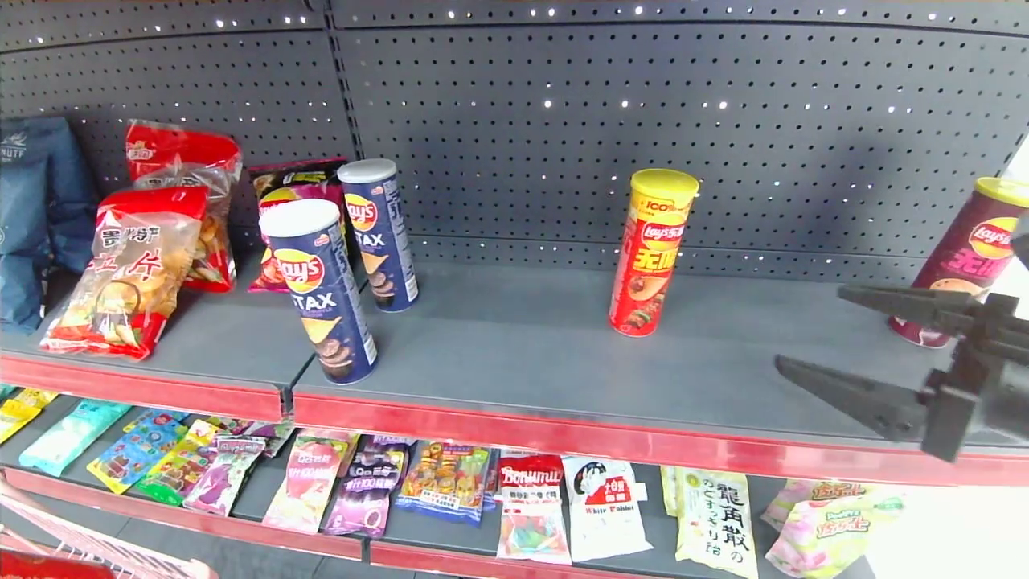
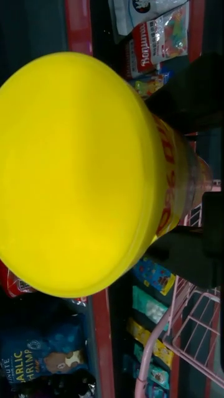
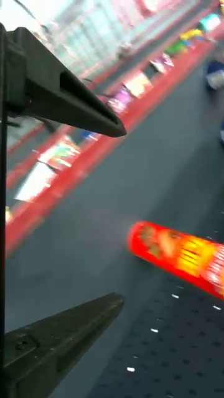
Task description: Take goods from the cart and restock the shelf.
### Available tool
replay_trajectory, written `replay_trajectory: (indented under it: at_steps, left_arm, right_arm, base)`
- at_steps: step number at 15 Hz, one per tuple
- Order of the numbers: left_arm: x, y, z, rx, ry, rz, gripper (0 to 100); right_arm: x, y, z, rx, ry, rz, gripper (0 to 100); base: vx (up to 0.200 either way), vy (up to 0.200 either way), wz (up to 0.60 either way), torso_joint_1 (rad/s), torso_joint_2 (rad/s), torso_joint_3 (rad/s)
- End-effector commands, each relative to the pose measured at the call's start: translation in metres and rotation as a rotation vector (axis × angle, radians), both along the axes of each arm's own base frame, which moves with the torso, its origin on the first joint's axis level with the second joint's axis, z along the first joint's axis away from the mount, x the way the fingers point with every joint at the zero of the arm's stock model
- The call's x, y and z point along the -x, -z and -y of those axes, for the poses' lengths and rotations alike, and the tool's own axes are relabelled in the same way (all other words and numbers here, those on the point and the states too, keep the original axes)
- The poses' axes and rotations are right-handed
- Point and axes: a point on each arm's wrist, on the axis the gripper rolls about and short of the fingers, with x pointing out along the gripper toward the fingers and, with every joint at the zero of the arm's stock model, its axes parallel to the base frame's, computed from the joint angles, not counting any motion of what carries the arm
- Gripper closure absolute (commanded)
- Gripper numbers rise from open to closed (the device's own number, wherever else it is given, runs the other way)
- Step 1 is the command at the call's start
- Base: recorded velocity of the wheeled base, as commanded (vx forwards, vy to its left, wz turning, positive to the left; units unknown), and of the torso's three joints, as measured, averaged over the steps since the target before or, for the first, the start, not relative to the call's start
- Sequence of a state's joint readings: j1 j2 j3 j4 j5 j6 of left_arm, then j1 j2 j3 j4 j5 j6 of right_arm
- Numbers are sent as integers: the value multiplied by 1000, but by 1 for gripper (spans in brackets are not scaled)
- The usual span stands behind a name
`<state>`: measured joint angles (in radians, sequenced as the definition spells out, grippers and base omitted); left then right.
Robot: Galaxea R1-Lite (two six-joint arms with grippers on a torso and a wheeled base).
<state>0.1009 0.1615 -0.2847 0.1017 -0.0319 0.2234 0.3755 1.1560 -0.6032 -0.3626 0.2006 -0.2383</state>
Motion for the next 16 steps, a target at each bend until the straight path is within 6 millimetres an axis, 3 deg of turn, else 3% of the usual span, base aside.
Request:
replay_trajectory:
  at_steps: [1,7,16]
  left_arm:
    - [3,3,0,-1,1,17,100]
    - [7,8,1,-3,-2,43,100]
    - [7,8,1,-1,-2,40,100]
  right_arm:
    - [-61,29,-28,9,24,-50,0]
    - [-101,24,-50,-34,63,-42,0]
    - [-144,8,-64,-134,176,-17,0]
  base:
    - [0,0,0,0,0,0]
    - [0,0,0,0,0,0]
    - [0,0,0,0,0,0]
